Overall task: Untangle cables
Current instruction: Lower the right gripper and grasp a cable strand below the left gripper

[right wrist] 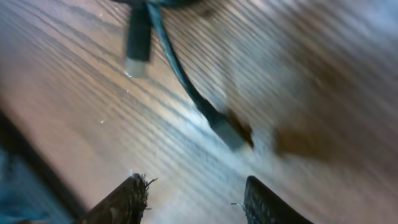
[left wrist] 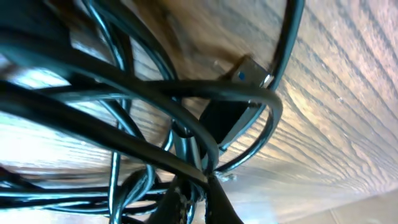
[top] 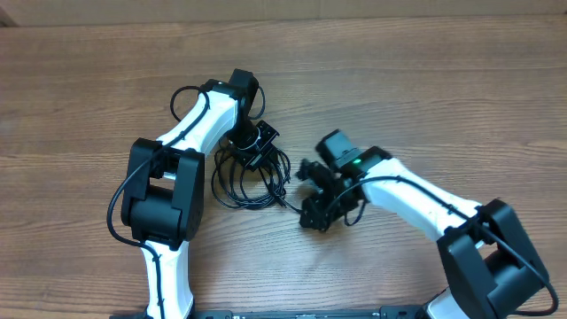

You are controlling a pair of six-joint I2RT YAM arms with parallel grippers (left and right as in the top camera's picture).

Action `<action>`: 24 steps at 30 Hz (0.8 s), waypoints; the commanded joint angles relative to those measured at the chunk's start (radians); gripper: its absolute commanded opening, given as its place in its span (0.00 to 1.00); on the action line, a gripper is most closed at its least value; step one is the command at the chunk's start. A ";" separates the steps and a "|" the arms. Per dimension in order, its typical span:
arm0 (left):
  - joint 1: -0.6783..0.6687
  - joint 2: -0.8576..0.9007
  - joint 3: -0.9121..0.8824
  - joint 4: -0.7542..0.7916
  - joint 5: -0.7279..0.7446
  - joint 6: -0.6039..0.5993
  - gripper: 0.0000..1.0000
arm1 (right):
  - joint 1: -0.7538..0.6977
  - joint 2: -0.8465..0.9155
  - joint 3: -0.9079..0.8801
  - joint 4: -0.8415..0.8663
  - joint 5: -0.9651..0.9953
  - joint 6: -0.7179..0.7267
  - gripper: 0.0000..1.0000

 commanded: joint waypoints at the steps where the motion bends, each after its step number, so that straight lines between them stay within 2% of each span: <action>1: 0.003 0.015 0.018 -0.003 -0.042 0.088 0.04 | 0.081 -0.023 0.020 0.036 0.185 -0.088 0.50; 3: -0.001 0.016 0.018 -0.007 -0.043 0.133 0.04 | 0.127 -0.023 0.003 0.073 0.278 -0.088 0.48; 6: -0.003 0.016 0.018 -0.007 -0.042 0.164 0.04 | 0.180 -0.021 -0.041 0.137 0.357 -0.087 0.36; 9: -0.003 0.016 0.018 -0.007 -0.042 0.181 0.04 | 0.201 -0.021 -0.130 0.256 0.365 -0.087 0.33; 12: -0.003 0.016 0.018 -0.006 -0.043 0.198 0.04 | 0.196 -0.021 -0.159 0.315 0.396 -0.082 0.25; 17: -0.003 0.016 0.018 -0.007 -0.042 0.214 0.04 | 0.195 -0.021 -0.159 0.325 0.513 -0.084 0.26; 21: -0.003 0.016 0.018 -0.009 -0.042 0.232 0.05 | 0.195 -0.021 -0.159 0.347 0.524 -0.090 0.34; 24: -0.003 0.016 0.018 -0.010 -0.039 0.231 0.04 | 0.195 -0.021 -0.159 0.335 0.509 -0.082 0.31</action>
